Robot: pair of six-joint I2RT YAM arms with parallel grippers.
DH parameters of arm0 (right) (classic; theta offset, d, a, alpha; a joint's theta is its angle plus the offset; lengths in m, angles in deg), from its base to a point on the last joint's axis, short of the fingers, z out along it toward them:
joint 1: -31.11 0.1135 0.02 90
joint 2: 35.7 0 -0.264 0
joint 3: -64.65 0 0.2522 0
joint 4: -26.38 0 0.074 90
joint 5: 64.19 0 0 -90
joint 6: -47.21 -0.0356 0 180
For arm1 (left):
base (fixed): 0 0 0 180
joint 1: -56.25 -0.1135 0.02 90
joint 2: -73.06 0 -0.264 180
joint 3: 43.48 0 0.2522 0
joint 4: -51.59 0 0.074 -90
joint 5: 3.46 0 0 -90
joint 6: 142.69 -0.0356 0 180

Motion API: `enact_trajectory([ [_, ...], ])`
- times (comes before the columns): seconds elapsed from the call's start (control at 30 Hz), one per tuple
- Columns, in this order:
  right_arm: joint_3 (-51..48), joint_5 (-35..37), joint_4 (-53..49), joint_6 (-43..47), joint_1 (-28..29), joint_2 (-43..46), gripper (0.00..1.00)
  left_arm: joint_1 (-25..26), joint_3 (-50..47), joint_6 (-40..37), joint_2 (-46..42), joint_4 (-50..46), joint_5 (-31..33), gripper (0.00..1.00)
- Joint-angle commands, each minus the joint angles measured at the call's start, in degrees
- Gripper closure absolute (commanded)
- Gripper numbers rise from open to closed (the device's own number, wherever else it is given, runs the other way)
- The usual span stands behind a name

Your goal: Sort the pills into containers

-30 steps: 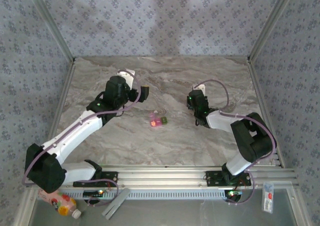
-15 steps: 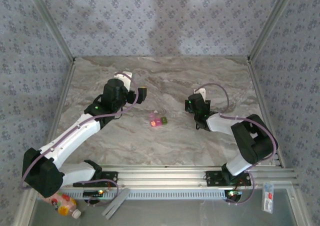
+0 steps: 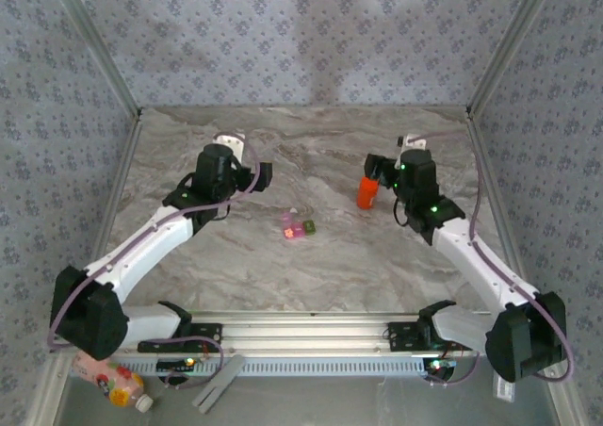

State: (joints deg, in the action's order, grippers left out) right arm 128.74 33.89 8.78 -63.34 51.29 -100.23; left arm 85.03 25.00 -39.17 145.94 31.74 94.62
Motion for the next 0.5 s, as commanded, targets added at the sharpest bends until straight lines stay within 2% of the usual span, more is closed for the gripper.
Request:
enact_trajectory([
  [0.0, 6.13, -12.48, -11.94, -1.71, 0.94, -0.25, 0.21, -1.66, 3.07, 1.42, 2.29, -1.02, -3.88, 0.0],
  [0.1, 8.79, -16.67, -15.93, -2.9, 4.39, -2.16, 0.24, -2.6, 4.19, 1.77, 4.95, -1.92, -6.21, 0.01],
  [0.2, 8.74, -18.8, -16.21, -4.74, 8.69, -5.23, 0.26, -2.89, 6.51, 1.45, 7.89, -4.88, -8.21, 0.06],
  [0.43, 4.66, -22.22, -9.78, -8.53, 13.96, -16.34, 0.34, -2.9, 10.24, 0.28, 13.57, -11.85, -10.98, 0.38],
  [0.47, 4.73, -22.34, -9.35, -8.99, 14.47, -18.5, 0.36, -2.87, 10.27, 0.3, 14.08, -12.29, -10.97, 0.45],
])
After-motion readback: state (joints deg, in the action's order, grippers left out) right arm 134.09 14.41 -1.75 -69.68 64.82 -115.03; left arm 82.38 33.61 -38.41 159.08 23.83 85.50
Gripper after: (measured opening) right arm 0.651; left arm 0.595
